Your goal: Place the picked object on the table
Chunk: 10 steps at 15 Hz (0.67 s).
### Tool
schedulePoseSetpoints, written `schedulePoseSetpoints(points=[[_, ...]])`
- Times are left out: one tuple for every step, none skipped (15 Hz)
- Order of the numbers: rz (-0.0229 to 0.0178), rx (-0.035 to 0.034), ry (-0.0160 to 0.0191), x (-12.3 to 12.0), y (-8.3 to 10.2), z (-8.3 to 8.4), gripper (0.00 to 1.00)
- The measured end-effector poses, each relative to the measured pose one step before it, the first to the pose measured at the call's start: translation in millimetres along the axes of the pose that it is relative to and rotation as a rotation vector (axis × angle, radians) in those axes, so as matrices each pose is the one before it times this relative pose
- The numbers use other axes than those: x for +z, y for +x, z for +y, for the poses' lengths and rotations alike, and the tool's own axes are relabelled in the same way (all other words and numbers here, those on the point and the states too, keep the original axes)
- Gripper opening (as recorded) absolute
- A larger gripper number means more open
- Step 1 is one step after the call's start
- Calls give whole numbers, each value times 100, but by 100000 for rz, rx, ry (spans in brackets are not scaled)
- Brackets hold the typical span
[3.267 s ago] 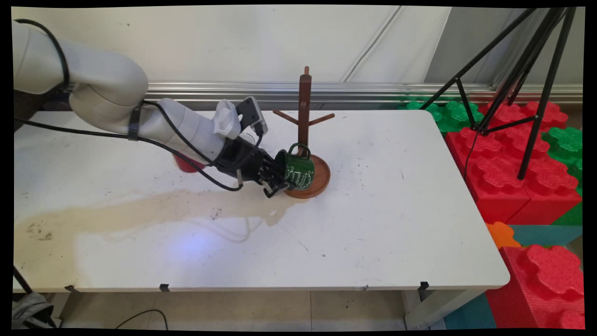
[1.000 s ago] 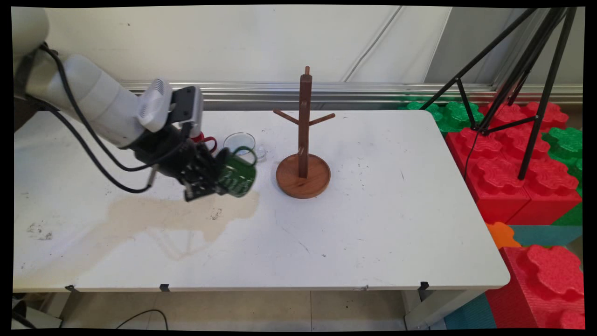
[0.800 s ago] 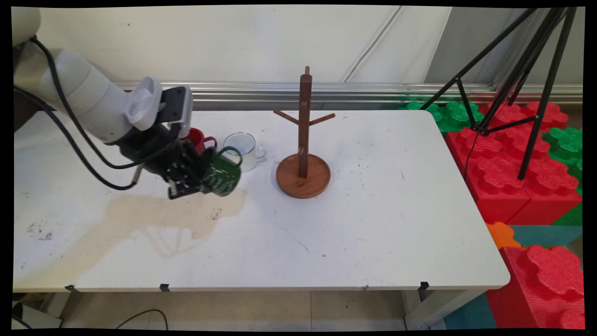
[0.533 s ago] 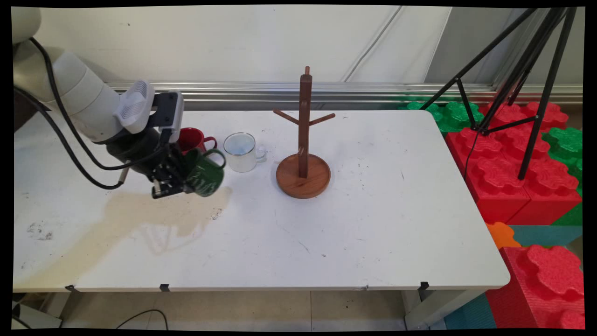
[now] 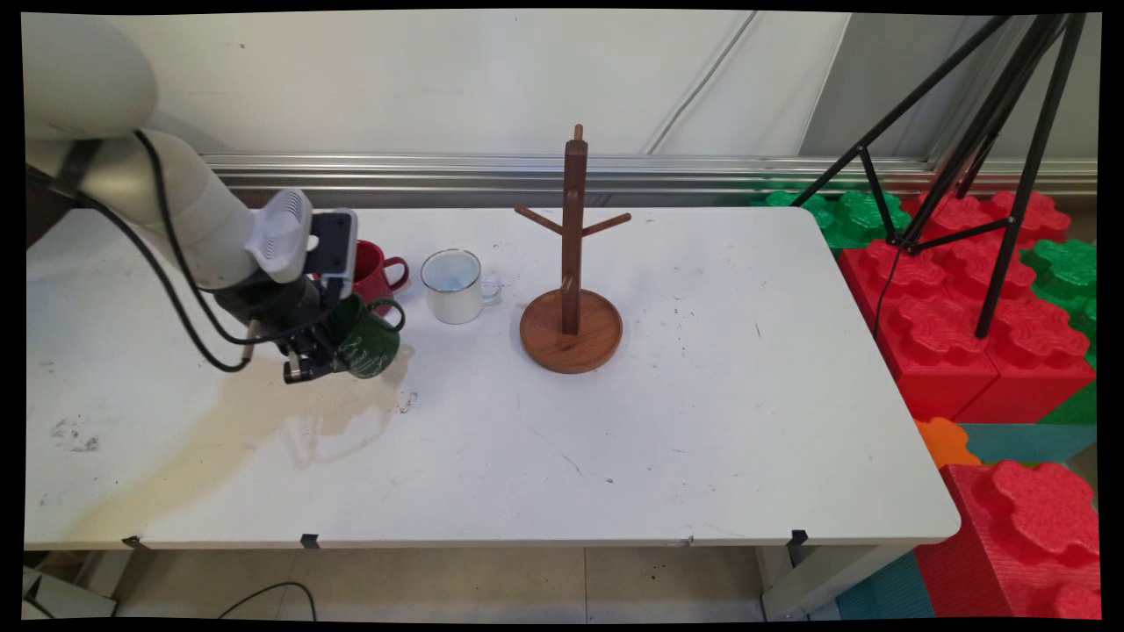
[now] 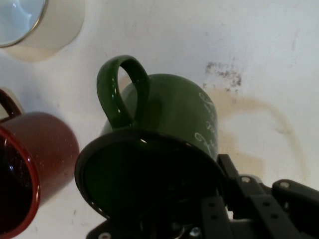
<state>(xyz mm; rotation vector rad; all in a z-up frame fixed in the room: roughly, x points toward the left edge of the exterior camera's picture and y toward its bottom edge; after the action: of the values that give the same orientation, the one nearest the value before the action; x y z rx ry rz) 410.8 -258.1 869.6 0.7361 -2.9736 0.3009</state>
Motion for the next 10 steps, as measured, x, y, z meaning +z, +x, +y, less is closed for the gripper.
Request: schedulePoseSetpoints(points=[[-1030,-110,537,525,215,-83,0],[-1194,-90,699,607,283,-74,0],[-1062,-151,621,535,255,-44,0],[-896,87,460,461,285,-29,0],[-535,1,322,271,185,1,0],[-780,34,475,371,242,7,0],[-510,64,283,224,158,7,0],[-707,74,457,285,218,20,0],[-752,252,514,258,225,41,0],[-664,270,407,218,212,57,0]])
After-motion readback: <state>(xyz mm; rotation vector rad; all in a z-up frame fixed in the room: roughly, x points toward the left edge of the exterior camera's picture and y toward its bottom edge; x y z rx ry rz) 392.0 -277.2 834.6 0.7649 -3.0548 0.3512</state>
